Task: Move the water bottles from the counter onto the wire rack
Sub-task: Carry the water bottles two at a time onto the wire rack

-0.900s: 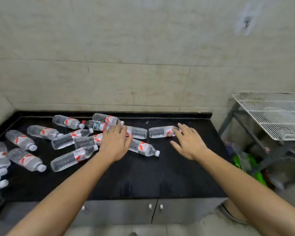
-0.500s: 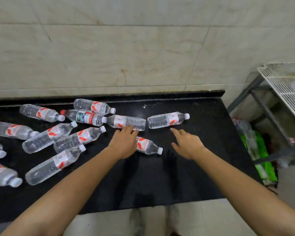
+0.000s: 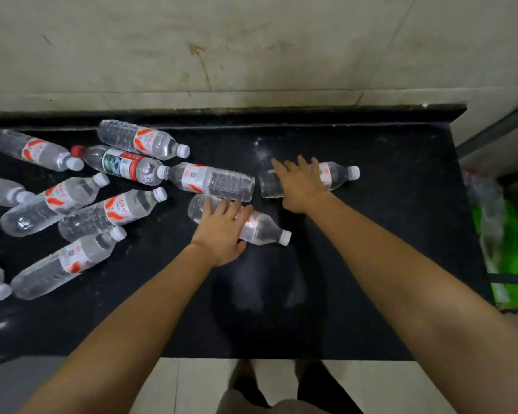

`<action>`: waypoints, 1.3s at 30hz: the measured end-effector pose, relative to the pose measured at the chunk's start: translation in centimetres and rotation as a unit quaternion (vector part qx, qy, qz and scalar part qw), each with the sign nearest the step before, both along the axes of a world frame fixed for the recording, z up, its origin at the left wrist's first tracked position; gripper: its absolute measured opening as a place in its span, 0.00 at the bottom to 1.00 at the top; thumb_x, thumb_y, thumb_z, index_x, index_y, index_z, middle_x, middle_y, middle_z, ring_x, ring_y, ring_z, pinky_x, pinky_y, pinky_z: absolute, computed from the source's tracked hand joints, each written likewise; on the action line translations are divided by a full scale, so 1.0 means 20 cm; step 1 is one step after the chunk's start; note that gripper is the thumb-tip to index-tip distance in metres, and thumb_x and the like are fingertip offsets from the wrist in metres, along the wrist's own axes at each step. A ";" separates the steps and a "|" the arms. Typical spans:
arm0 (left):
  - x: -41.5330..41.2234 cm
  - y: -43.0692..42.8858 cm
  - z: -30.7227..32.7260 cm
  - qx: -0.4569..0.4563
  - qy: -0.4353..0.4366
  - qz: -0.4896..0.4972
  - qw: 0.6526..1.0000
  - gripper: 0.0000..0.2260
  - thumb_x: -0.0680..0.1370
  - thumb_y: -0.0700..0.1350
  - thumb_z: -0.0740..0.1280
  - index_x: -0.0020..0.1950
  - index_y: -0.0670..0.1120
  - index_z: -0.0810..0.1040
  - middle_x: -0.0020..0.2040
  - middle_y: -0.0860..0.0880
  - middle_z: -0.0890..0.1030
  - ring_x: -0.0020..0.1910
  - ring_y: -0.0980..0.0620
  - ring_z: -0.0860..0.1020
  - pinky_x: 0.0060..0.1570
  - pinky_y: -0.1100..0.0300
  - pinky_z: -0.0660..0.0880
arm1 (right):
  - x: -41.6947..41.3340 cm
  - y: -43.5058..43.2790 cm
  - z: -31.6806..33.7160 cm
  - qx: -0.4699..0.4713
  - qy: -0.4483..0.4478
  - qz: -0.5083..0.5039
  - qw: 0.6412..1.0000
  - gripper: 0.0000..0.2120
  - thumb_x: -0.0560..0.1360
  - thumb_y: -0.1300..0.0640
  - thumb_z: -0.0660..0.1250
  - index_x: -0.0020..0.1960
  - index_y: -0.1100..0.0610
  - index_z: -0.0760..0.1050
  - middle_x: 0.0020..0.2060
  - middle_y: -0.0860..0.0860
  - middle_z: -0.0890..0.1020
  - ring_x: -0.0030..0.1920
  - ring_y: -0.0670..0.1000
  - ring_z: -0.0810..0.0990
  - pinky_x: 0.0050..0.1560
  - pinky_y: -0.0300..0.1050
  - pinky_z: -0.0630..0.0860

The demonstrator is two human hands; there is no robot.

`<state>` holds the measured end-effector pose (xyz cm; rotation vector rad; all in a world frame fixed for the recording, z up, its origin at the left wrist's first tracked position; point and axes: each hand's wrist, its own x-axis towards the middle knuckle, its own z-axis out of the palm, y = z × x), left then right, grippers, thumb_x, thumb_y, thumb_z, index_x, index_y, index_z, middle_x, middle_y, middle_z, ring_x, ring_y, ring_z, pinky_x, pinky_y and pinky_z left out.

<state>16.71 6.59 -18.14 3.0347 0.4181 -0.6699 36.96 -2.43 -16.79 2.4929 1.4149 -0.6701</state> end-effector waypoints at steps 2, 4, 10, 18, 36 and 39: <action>0.05 -0.02 -0.02 -0.004 0.010 0.039 0.999 0.35 0.77 0.66 0.59 0.78 0.48 0.58 0.74 0.45 0.67 0.71 0.40 0.65 0.71 0.36 0.59 | 0.01 -0.05 -0.04 0.008 -0.010 0.012 1.000 0.47 0.73 0.59 0.73 0.83 0.52 0.48 0.79 0.56 0.60 0.78 0.63 0.57 0.78 0.67 0.47; 0.05 -0.04 -0.05 -0.036 -0.011 0.097 0.995 0.34 0.75 0.70 0.60 0.71 0.47 0.66 0.67 0.45 0.73 0.64 0.41 0.71 0.63 0.42 0.67 | 0.01 -0.13 -0.06 0.042 -0.022 0.019 0.999 0.44 0.72 0.62 0.72 0.82 0.53 0.54 0.77 0.55 0.62 0.76 0.62 0.61 0.78 0.65 0.48; -0.03 -0.11 -0.08 -0.030 -0.062 0.113 0.991 0.31 0.70 0.70 0.64 0.61 0.47 0.73 0.56 0.44 0.78 0.55 0.41 0.75 0.53 0.46 0.72 | 0.02 -0.36 -0.06 0.092 0.022 -0.001 0.995 0.39 0.70 0.66 0.71 0.78 0.52 0.62 0.73 0.55 0.65 0.75 0.59 0.61 0.79 0.61 0.40; -0.14 -0.22 -0.09 -0.061 -0.091 0.293 0.950 0.31 0.72 0.69 0.66 0.57 0.43 0.74 0.53 0.41 0.80 0.54 0.38 0.78 0.48 0.46 0.76 | -0.04 -0.64 -0.07 0.076 -0.031 0.131 0.988 0.29 0.73 0.62 0.72 0.72 0.50 0.70 0.77 0.57 0.65 0.81 0.64 0.52 0.77 0.69 0.41; -0.13 -0.27 -0.11 -0.029 -0.079 0.320 0.944 0.33 0.73 0.71 0.65 0.60 0.44 0.69 0.59 0.41 0.77 0.58 0.39 0.76 0.51 0.43 0.75 | -0.22 -0.49 -0.13 0.153 0.111 -0.459 0.868 0.57 0.67 0.32 0.74 0.81 0.55 0.46 0.69 0.61 0.66 0.67 0.64 0.72 0.62 0.59 0.74; -0.12 -0.25 -0.09 -0.051 -0.067 0.322 0.943 0.35 0.70 0.70 0.70 0.61 0.44 0.67 0.61 0.41 0.76 0.61 0.39 0.75 0.53 0.42 0.75 | -0.28 -0.58 -0.12 0.124 0.145 -0.392 0.900 0.52 0.69 0.40 0.75 0.80 0.52 0.47 0.68 0.60 0.66 0.67 0.62 0.71 0.61 0.57 0.73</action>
